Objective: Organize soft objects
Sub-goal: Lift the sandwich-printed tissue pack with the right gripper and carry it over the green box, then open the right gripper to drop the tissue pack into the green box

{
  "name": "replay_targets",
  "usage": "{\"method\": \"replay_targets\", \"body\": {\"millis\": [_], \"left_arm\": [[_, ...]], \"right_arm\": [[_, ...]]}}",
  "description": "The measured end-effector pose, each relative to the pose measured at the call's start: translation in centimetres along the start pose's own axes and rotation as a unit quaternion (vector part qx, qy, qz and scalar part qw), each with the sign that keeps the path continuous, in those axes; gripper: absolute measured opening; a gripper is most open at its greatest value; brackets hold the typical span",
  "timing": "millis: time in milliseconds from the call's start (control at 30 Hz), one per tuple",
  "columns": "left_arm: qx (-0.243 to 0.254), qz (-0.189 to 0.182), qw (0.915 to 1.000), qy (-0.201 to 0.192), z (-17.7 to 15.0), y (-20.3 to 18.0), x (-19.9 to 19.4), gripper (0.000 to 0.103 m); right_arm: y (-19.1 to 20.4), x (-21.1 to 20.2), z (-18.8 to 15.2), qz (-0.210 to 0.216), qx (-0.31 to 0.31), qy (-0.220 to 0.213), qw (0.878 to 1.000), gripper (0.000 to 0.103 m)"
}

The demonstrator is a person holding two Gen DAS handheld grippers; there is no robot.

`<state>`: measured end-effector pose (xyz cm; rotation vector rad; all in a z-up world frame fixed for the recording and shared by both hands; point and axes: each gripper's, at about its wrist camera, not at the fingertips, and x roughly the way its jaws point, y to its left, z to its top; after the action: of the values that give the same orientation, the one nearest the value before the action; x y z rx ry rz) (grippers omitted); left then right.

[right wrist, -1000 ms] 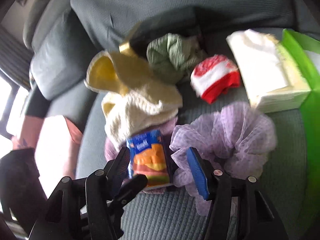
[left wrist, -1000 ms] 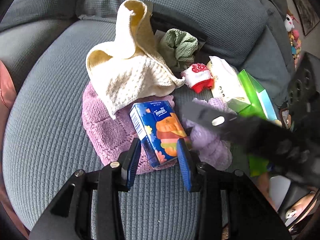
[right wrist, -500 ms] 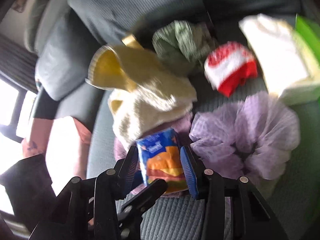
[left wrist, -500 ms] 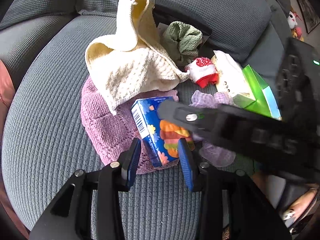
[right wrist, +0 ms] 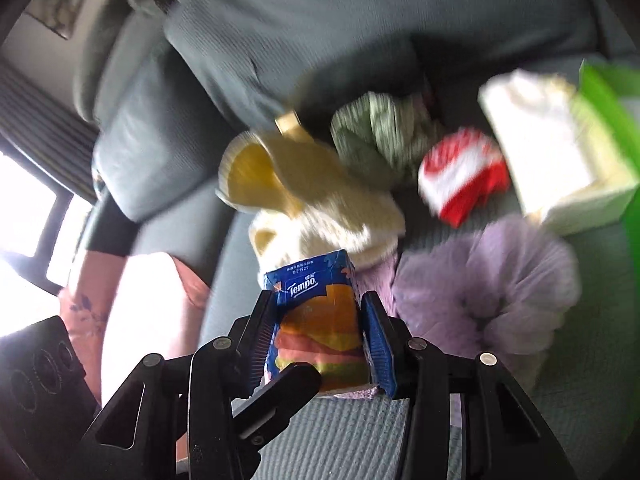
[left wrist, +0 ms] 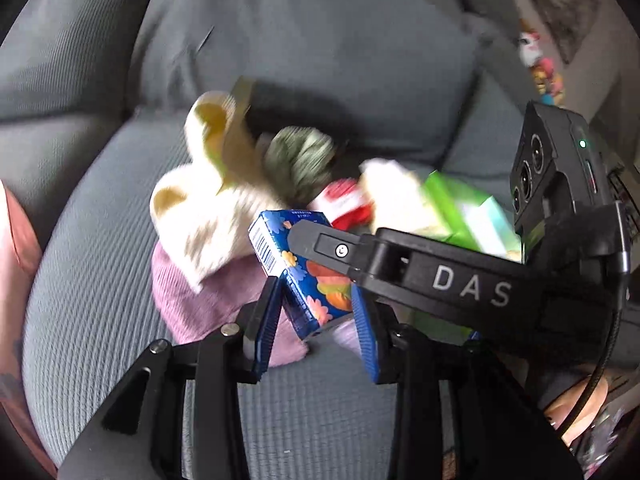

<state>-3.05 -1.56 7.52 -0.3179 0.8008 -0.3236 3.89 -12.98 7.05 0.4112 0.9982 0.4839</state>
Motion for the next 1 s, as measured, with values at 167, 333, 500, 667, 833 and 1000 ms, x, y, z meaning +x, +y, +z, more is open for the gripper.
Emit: {"method": "replay_targets", "body": {"millis": [167,333,500,667,833,1000], "left_arm": [[0.059,-0.034,0.9965,-0.048,1.3,-5.2,-1.6,0.033],[0.136,-0.071,0.9863,-0.061,1.9,-11.4,-1.0,0.033],[0.204,-0.095,0.9726,-0.056,1.5,-17.2,1.2,0.033],[0.25,-0.125,0.9594,-0.034,1.2,-21.2,4.1,0.033],[0.286,-0.15,0.9464,-0.013,0.4,-24.4,6.6,0.033],[0.296,-0.176,0.9386,0.008,0.1,-26.5,9.1,0.034]], "right_arm": [[-1.0,-6.0,0.6,0.011,-0.004,-0.092,0.996,0.047],[-4.3,-11.8,0.1,0.005,0.015,-0.17,0.985,0.047],[-8.4,-16.2,-0.5,-0.017,0.075,-0.236,0.969,0.047],[-13.2,-19.1,-1.9,-0.025,0.141,-0.28,0.949,0.047],[-16.6,-20.7,-3.1,-0.037,0.199,-0.313,0.928,0.047],[-19.3,-21.4,-4.0,-0.054,0.249,-0.332,0.908,0.047]]}}
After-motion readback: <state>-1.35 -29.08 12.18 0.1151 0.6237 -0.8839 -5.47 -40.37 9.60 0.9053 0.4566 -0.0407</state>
